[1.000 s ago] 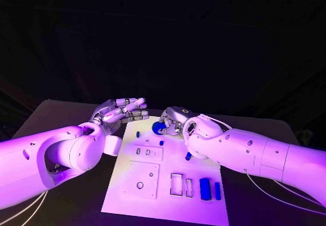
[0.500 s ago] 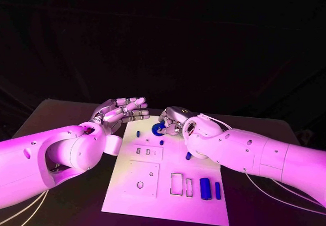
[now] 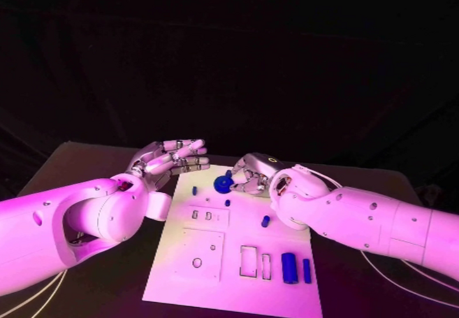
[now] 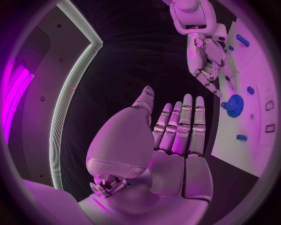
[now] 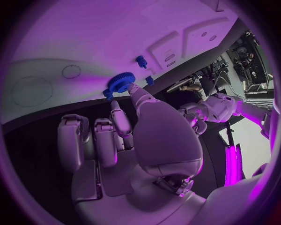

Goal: Assemble the parts on the task board

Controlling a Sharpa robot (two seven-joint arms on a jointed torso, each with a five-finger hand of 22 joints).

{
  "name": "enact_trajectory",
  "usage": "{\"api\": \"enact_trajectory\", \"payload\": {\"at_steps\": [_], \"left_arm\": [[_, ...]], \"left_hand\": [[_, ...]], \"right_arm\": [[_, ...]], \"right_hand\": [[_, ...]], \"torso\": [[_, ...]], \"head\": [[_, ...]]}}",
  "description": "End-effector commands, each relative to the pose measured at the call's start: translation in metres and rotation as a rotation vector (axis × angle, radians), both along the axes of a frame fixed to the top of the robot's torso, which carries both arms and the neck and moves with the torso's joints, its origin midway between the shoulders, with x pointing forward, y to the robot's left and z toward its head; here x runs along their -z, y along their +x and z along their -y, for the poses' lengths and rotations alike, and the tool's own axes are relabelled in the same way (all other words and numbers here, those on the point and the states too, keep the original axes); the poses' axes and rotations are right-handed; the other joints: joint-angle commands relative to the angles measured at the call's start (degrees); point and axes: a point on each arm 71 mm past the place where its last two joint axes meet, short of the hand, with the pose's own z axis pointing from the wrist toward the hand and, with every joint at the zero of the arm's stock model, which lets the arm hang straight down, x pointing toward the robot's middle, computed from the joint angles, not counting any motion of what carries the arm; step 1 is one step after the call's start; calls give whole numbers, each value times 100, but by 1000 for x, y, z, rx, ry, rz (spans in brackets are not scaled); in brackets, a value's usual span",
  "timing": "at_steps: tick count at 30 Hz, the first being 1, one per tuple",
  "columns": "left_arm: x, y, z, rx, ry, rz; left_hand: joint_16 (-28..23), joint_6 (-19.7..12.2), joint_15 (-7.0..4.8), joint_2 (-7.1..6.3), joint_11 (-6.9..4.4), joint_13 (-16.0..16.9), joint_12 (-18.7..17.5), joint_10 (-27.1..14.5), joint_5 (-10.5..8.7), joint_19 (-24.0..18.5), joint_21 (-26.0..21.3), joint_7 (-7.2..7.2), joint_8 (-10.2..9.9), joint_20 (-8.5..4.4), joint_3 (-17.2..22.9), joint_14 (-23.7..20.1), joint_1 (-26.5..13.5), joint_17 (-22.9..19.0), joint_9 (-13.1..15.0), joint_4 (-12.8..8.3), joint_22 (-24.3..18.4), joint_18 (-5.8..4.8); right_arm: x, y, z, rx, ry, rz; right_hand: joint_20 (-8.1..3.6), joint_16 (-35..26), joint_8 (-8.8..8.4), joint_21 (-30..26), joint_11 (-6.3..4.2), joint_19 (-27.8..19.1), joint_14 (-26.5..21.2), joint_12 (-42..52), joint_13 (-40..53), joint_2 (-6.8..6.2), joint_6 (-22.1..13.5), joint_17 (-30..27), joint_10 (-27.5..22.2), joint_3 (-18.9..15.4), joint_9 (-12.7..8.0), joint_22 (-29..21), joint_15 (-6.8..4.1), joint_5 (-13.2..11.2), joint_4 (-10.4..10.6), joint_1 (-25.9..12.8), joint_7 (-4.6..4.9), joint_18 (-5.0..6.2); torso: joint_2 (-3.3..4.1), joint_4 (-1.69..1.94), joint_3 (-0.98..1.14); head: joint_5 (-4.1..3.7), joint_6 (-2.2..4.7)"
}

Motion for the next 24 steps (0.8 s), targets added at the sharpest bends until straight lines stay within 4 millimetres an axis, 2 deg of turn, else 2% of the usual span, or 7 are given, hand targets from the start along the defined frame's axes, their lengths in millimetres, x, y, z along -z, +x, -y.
{"api": "enact_trajectory", "payload": {"at_steps": [1, 3, 7, 11, 16, 20, 24], "left_arm": [[-2, 0, 1, 18, -11, 7], [-1, 0, 0, 19, -11, 8], [-1, 0, -2, 17, -11, 9], [-1, 2, -5, 12, -9, 8], [1, 5, -8, 4, -5, 4], [2, 6, -9, 2, -2, 0], [2, 7, -10, 3, -2, -2]], "left_hand": [[4, -2, 20, 60, -6, 9, 26, -53, 27, 31, -20, 305, 20, -2, 14, -31, 3, -7, 5, -33, -5, 43], [4, 1, 20, 60, -7, 10, 29, -50, 26, 31, -20, 305, 22, -3, 15, -30, 3, -7, 6, -34, -6, 43], [7, 11, 18, 62, -10, 13, 41, -40, 26, 34, -20, 302, 28, -3, 15, -26, 4, -6, 9, -37, -5, 44], [17, 21, 14, 69, -13, 15, 61, -32, 26, 41, -18, 302, 35, -4, 11, -12, -15, -3, 12, -29, -5, 46], [21, 14, 12, 101, -13, 13, 74, -42, 28, 49, -18, 301, 32, -4, 47, -8, 32, -4, 11, -61, -5, 47], [22, 19, 11, 145, -14, 13, 103, -48, 29, 56, -20, 302, 37, -5, 114, -9, 110, -8, 13, -121, -6, 48], [27, 29, 8, 162, -16, 14, 122, -45, 30, 60, -21, 302, 42, -6, 147, -3, 141, -8, 15, -151, -6, 49]], "right_arm": [[-15, -4, 20, -1, 122, 35], [-20, -7, 36, -12, 156, 12], [-26, -14, 74, -44, 207, -42], [-27, -17, 112, -34, 245, -83], [-24, -17, 158, 32, 281, -116], [-20, -14, 180, 70, 276, -119], [-12, -13, 188, 84, 255, -119]], "right_hand": [[22, -32, 40, -44, -1, -9, 530, 19, 10, 50, 79, 1228, 37, -4, -3, 602, 28, 51, -15, 73, -12, -58], [18, -53, 50, -98, -8, -54, 518, -20, -43, 55, 108, 1181, -12, 4, -3, 540, 23, 53, -31, 99, -18, -40], [9, -131, 37, -320, -6, -241, 474, -234, -299, 53, 108, 1022, -270, 32, -25, 295, 17, 65, -104, 210, -14, 25], [14, -229, -14, -560, 10, -438, 420, -426, -521, 6, 29, 830, -499, 16, -62, 43, 27, 89, -161, 279, 7, 90], [36, -370, -104, -822, 47, -636, 345, -689, -834, -8, -123, 583, -804, -8, -117, -211, 55, 152, -193, 338, 49, 154], [40, -374, -108, -829, 49, -636, 344, -700, -844, -20, -128, 581, -813, -14, -121, -212, 58, 165, -205, 354, 51, 154], [43, -348, -98, -797, 50, -599, 362, -656, -791, -50, -108, 637, -751, -51, -122, -166, 59, 219, -201, 336, 49, 142]], "torso": [[-7, -15, -2], [-16, -25, -1], [-43, -95, 6], [-63, -153, 38], [-77, -165, 72], [-77, -185, 98], [-70, -166, 86]], "head": [[-63, 22], [-99, 43], [-113, 72], [-152, 104], [-216, 134], [-237, 123], [-260, 102]]}}
